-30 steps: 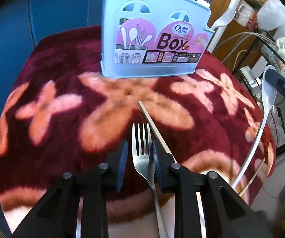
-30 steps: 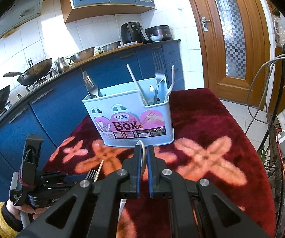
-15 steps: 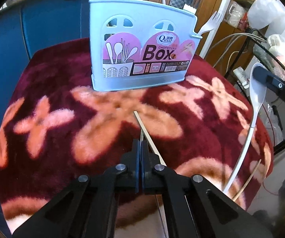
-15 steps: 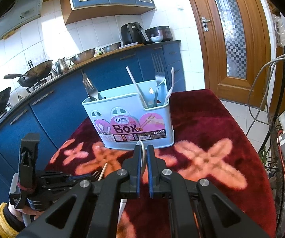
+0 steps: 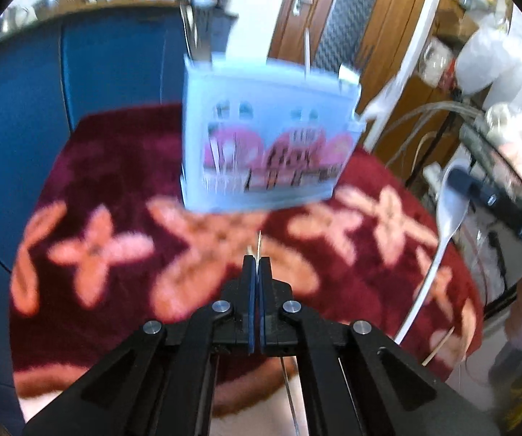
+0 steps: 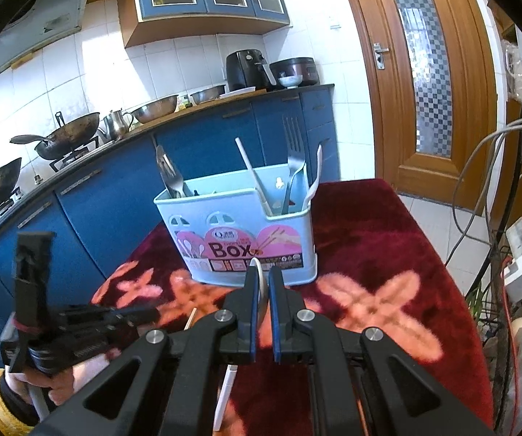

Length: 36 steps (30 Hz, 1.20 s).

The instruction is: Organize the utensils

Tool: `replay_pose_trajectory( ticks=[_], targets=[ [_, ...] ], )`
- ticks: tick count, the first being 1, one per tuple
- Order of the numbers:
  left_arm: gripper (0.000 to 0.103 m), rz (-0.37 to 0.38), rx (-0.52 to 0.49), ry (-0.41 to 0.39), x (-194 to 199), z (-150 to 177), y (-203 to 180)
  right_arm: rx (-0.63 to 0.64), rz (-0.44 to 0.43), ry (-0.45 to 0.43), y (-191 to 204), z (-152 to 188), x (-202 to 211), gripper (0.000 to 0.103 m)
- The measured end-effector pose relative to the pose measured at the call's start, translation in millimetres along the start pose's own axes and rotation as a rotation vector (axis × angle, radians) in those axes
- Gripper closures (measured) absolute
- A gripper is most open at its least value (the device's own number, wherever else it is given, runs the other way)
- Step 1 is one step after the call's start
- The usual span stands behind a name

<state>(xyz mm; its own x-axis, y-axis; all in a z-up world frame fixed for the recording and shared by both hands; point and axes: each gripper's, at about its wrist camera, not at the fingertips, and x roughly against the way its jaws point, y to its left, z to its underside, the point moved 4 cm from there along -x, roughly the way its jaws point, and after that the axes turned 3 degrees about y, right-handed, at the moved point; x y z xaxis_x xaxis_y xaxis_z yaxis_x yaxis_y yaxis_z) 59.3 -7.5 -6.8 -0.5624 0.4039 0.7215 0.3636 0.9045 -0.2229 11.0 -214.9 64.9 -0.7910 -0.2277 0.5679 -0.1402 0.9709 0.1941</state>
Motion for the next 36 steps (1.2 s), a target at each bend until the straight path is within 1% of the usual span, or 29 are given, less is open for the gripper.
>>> replay_pose_trajectory(
  ticks=[4,7,9,13,18,26,29,36],
  targets=[
    [0.103,-0.025,0.001,-0.113,22.7,-22.8,-4.4,0.020,0.017,-0.011,1.6,-10.0,-1.2,0.096],
    [0.103,-0.059,0.004,-0.181,33.2,-40.7,-4.1,0.031,0.032,-0.013,2.9,-17.4,-3.2,0.096],
    [0.103,-0.061,0.011,-0.215,37.4,-53.5,-3.3,0.039,0.042,-0.017,3.8,-23.5,-4.2,0.096],
    [0.103,-0.053,0.027,-0.252,45.4,-72.8,0.2,0.058,0.064,-0.030,4.9,-34.8,-5.5,0.096],
    [0.103,-0.064,0.016,-0.293,59.9,-89.7,-4.5,0.084,0.084,-0.044,8.8,-47.7,-7.9,0.096],
    [0.103,-0.090,0.000,-0.357,82.3,-120.4,-8.7,0.098,0.089,-0.053,12.4,-60.7,-11.1,0.096],
    [0.103,-0.102,-0.005,-0.391,92.8,-136.8,-12.2,0.099,0.088,-0.061,12.6,-68.4,-10.7,0.096],
    [0.103,-0.149,-0.029,-0.474,112.5,-178.8,-19.6,0.109,0.109,-0.133,13.0,-108.2,-2.3,0.096]
  ],
)
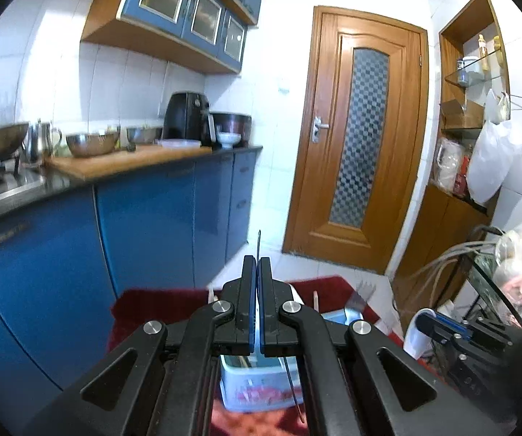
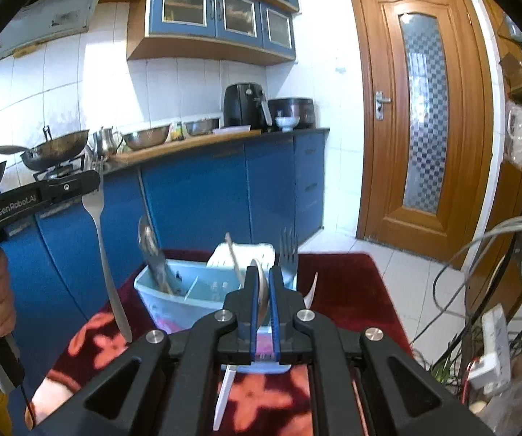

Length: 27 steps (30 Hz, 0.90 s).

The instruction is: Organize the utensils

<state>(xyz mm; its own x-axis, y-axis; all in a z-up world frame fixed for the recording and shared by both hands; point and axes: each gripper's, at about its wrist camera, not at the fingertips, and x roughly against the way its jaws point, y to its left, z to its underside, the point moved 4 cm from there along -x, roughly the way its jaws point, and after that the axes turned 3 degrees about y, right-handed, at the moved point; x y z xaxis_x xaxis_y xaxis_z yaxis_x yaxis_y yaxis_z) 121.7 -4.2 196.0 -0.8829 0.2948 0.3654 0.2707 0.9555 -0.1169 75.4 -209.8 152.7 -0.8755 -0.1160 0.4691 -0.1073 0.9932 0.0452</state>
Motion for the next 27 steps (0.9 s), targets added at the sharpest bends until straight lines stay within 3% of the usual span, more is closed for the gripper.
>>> replay_pose_trajectory(
  ticks=[5,12,19,27],
  targets=[
    [0.103,-0.052,-0.035,-0.042,-12.5,-25.5,-2.8,0.027,0.056,-0.069,-2.8,-30.0,-2.0,0.096],
    [0.103,-0.095,-0.048,-0.012,-51.9,-27.2,4.3,0.082,0.139,-0.151,-1.5,-59.6,-20.8,0.096],
    [0.103,-0.089,-0.024,0.030,-86.0,-7.8,14.3,0.097,0.157,-0.135,-2.4,-55.2,-56.1,0.096],
    [0.103,-0.078,-0.019,0.015,-97.9,-1.0,15.7,0.091,0.126,-0.080,-3.8,-32.0,-80.4,0.096]
  ],
)
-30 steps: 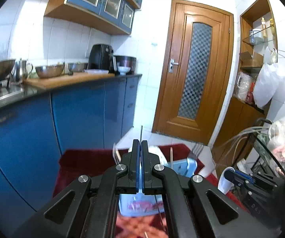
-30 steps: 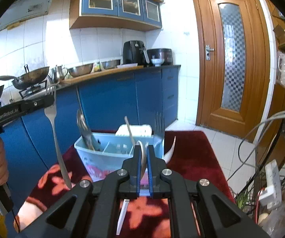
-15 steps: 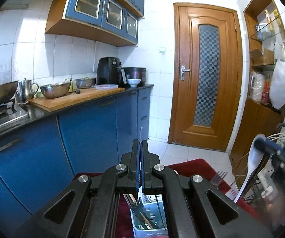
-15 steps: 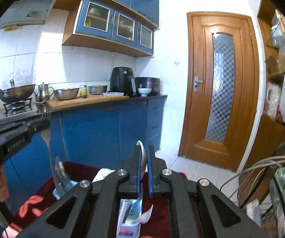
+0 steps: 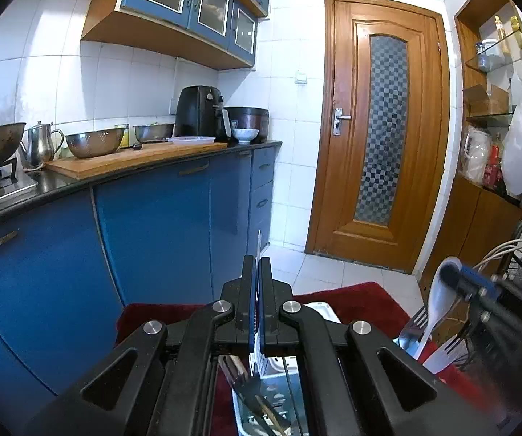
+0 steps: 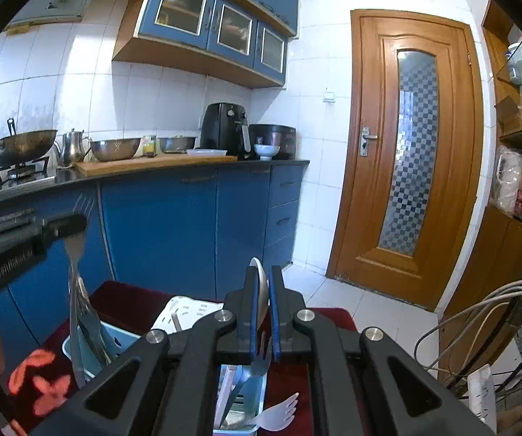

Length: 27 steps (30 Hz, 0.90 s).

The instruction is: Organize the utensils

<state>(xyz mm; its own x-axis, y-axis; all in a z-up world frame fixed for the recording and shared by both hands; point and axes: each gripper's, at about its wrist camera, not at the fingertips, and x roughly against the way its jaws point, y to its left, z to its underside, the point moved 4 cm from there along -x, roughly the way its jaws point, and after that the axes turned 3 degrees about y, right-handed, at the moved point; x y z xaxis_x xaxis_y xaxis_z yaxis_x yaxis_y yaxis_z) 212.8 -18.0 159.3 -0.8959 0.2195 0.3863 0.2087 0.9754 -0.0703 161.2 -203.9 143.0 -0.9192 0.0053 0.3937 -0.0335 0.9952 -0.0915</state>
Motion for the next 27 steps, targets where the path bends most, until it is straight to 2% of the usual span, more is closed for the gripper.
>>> replay_pose_trajectory(
  ticks=[15,20,23,27],
  targets=[
    [0.103,-0.013,-0.007,-0.058,3.5,-17.3,-4.4,-0.010,-0.063,0.037,2.6,19.8,-9.8,0.096],
    [0.103,-0.008,-0.006,-0.052,0.1,-14.8,-8.0,-0.064,-0.110,0.052,-4.7,19.6,-8.7,0.095],
    [0.103,-0.004,-0.008,-0.051,-2.6,-11.8,-10.7,-0.101,-0.136,0.053,-9.5,19.6,-5.1,0.090],
    [0.103,-0.001,-0.015,-0.045,-7.7,-4.0,-13.8,-0.130,-0.161,0.049,-16.4,19.3,3.3,0.080]
  ],
)
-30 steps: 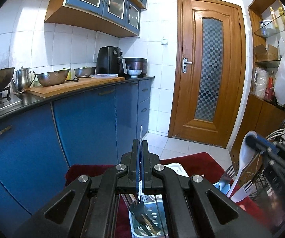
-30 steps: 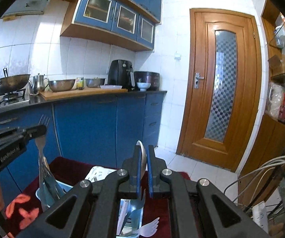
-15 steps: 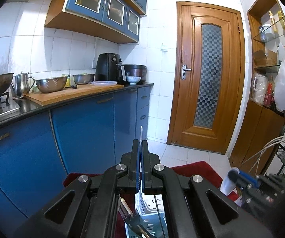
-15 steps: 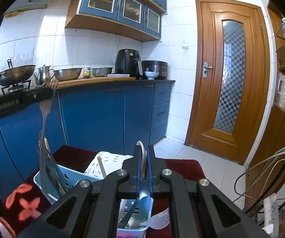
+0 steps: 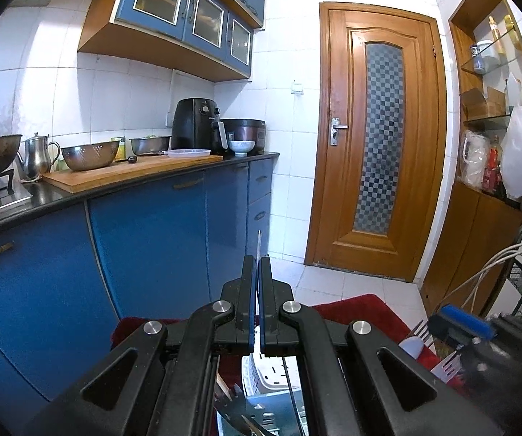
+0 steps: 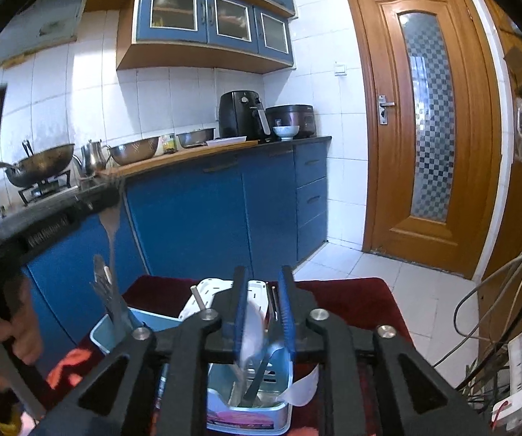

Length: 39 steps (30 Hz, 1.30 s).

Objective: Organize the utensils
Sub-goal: 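Open the right tool to release the white spoon into the box, then withdraw both open tools from the box toward the loose white chopstick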

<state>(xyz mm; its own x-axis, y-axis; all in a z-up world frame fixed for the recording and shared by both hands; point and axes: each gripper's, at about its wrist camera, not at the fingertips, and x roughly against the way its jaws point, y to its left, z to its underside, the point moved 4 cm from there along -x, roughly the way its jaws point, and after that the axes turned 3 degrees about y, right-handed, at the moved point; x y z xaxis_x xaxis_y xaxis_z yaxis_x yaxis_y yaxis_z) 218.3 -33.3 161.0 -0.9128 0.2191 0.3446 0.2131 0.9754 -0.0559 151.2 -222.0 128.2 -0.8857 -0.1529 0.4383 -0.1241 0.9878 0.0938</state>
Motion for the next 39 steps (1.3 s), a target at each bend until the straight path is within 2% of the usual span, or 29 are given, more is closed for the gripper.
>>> replay_pose_trajectory(
  ticks=[9,14,23,28,29,32,33,39],
  targets=[
    [0.103,0.017,0.020,0.038,-15.5,25.5,0.9,-0.049,-0.048,0.025,-7.9,8.0,20.8,0.079],
    [0.103,0.016,0.004,0.061,-19.8,37.4,-2.1,-0.044,-0.048,0.031,-10.0,16.6,31.2,0.079],
    [0.103,0.032,-0.012,0.139,-27.0,68.5,-7.6,-0.045,-0.051,0.081,-9.2,32.7,40.9,0.079],
    [0.103,0.058,-0.011,0.186,-25.0,75.0,-9.6,-0.054,-0.047,0.101,-10.5,39.3,48.3,0.078],
    [0.100,0.058,-0.019,0.190,-22.7,75.2,-11.0,-0.056,-0.044,0.104,-10.7,40.5,50.6,0.078],
    [0.080,0.059,-0.035,0.197,-13.9,74.6,-15.0,-0.060,-0.039,0.113,-10.4,43.4,56.1,0.078],
    [0.077,0.060,-0.038,0.196,-9.3,74.7,-16.3,-0.062,-0.039,0.116,-10.1,44.2,57.9,0.078],
    [0.077,0.074,-0.037,0.212,18.3,75.0,-16.8,-0.079,-0.033,0.142,-8.8,52.4,70.6,0.078]
  ],
)
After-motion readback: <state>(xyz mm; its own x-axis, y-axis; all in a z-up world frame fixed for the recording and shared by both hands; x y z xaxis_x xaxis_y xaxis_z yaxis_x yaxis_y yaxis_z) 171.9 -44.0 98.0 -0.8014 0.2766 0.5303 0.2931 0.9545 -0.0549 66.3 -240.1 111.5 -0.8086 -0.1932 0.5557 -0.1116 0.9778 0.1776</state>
